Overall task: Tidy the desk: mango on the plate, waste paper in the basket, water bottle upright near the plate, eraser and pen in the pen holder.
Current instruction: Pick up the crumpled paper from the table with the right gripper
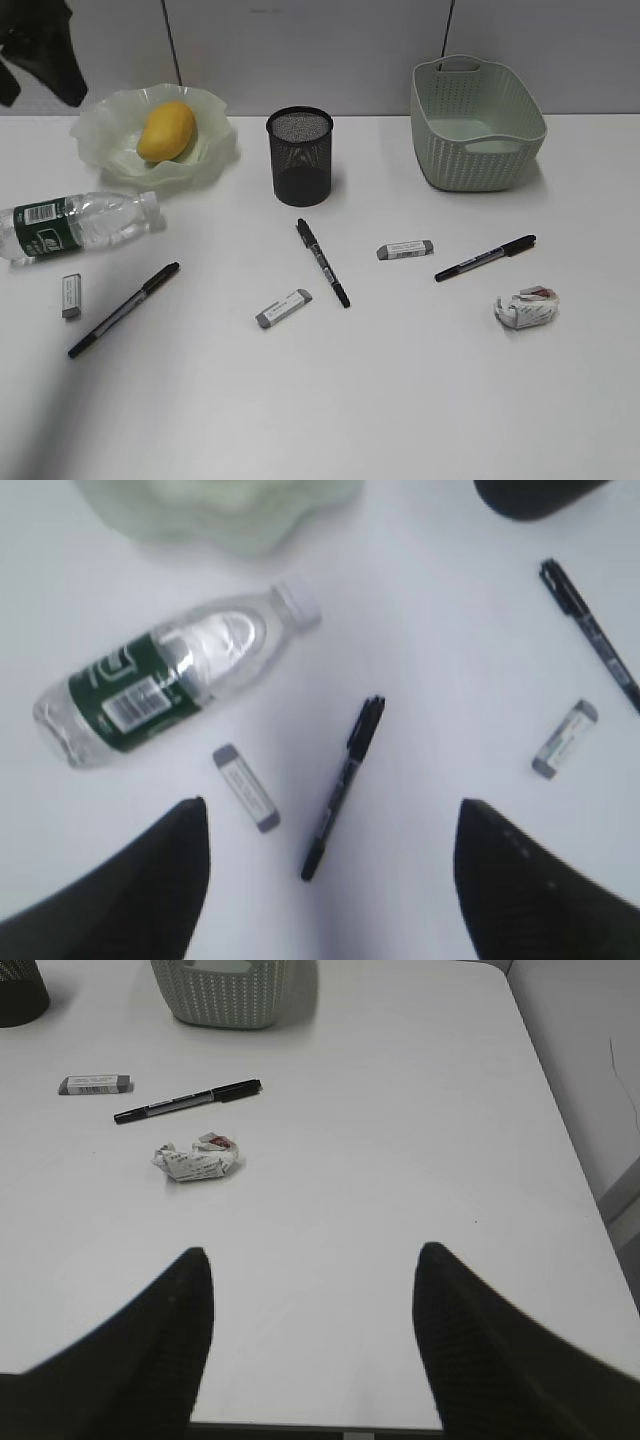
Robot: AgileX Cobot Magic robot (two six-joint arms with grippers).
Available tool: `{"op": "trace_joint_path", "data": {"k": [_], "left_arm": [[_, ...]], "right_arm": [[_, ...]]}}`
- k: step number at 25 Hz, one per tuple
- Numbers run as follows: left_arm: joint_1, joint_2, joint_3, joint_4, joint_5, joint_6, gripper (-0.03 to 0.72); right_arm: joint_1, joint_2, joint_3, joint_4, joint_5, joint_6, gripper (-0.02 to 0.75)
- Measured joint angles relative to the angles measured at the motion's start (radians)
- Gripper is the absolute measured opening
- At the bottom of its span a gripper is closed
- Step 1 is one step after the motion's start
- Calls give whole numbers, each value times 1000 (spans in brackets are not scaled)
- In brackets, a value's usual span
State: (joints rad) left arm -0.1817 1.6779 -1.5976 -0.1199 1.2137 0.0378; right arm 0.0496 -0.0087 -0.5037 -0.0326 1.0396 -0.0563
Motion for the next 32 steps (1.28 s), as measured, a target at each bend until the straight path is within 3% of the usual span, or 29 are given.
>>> {"op": "trace_joint_path", "data": {"k": [4, 9, 16, 25, 32], "left_arm": [[0, -170, 225, 9, -11, 0, 571], [0, -426, 522, 9, -162, 0, 564], [0, -813, 807, 5, -330, 0, 554], [0, -1310, 959, 4, -303, 0, 543], [0, -1452, 966, 12, -246, 0, 539]], "right_arm": [[0, 0, 0, 0, 0, 0, 502], [0, 0, 0, 0, 0, 0, 502], [0, 0, 0, 0, 0, 0, 498], [0, 0, 0, 0, 0, 0, 496], [0, 0, 0, 0, 0, 0, 496]]}}
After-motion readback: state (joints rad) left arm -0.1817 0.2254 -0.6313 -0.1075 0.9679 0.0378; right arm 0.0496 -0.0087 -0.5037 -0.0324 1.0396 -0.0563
